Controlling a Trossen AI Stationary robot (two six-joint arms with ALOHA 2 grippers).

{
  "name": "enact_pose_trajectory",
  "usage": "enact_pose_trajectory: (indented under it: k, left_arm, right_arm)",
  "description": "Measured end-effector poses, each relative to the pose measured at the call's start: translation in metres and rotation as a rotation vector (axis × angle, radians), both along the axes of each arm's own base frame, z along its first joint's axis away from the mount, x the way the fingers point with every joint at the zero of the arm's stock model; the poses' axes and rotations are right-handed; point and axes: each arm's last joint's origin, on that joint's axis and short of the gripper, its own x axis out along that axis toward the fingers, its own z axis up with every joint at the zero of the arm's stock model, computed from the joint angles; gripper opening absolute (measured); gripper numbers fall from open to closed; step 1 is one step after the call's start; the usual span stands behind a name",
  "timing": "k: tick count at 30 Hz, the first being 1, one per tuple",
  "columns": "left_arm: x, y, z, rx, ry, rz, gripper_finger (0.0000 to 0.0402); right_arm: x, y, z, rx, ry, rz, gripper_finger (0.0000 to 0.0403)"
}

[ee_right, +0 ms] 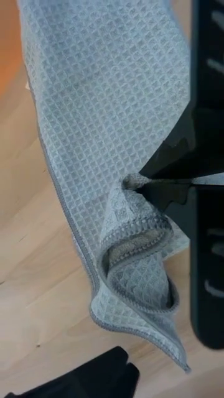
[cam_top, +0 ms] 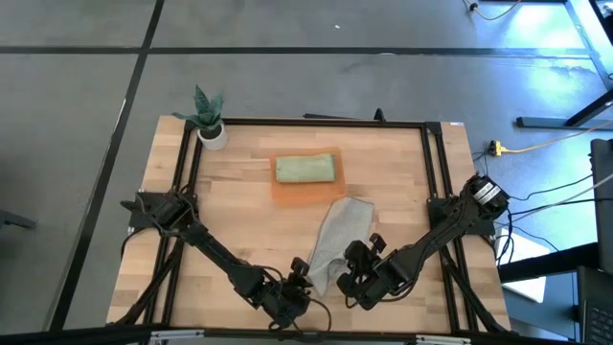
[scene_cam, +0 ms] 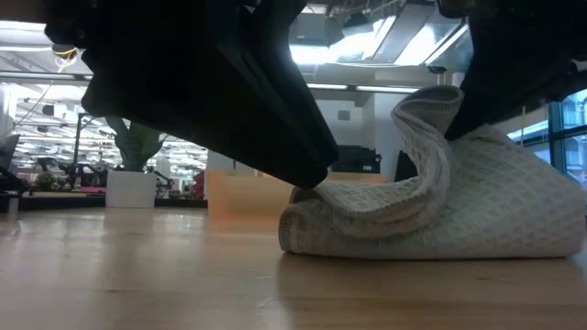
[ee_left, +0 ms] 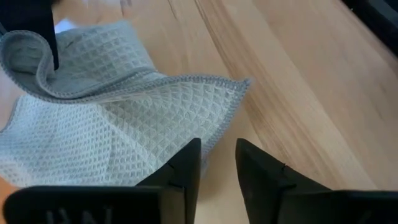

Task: Roll microfiber towels into tight, uniform cylinder then place into a basket
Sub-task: Roll the gray microfiber towel

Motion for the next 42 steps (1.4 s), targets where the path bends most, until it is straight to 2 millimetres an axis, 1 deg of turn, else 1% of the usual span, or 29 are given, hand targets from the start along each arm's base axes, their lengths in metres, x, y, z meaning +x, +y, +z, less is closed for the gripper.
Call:
enact_pose_trajectory:
  k: [5,9,13,20,22,27,33,42]
  left_arm:
    - [0.002,0.005,-0.001,0.01,0.008,0.016,0.0113]
    - [0.005,0.012,-0.002,0.049,0.024,0.029,0.0114]
    - [0.007,0.016,-0.002,0.04,0.029,0.033,0.0113]
    - [0.006,0.012,-0.01,0.053,0.052,0.013,0.0112]
    - [0.005,0.012,-0.013,0.101,0.057,0.004,0.0112]
    - [0.006,0.014,-0.012,0.166,0.019,0.036,0.0112]
    - [0.007,0.018,-0.014,0.137,0.044,0.051,0.0112]
    - [0.0,0.007,-0.014,0.224,0.068,-0.072,0.0112]
  right_arm:
    - [0.002,-0.003,0.0,-0.001,0.001,-0.006,0.0008]
    - [0.003,-0.004,0.0,-0.002,0.001,-0.009,0.0008]
    - [0.003,-0.004,0.0,-0.004,0.006,-0.002,0.0008]
    - [0.003,-0.005,0.0,-0.008,0.011,0.004,0.0008]
    - [0.003,-0.005,0.0,-0.008,0.011,0.004,0.0008]
    - [0.003,-0.005,0.0,-0.006,0.012,0.005,0.0008]
    - [0.003,-0.005,0.0,-0.006,0.013,0.005,0.0008]
    - [0.003,-0.005,0.0,-0.008,0.014,0.008,0.0008]
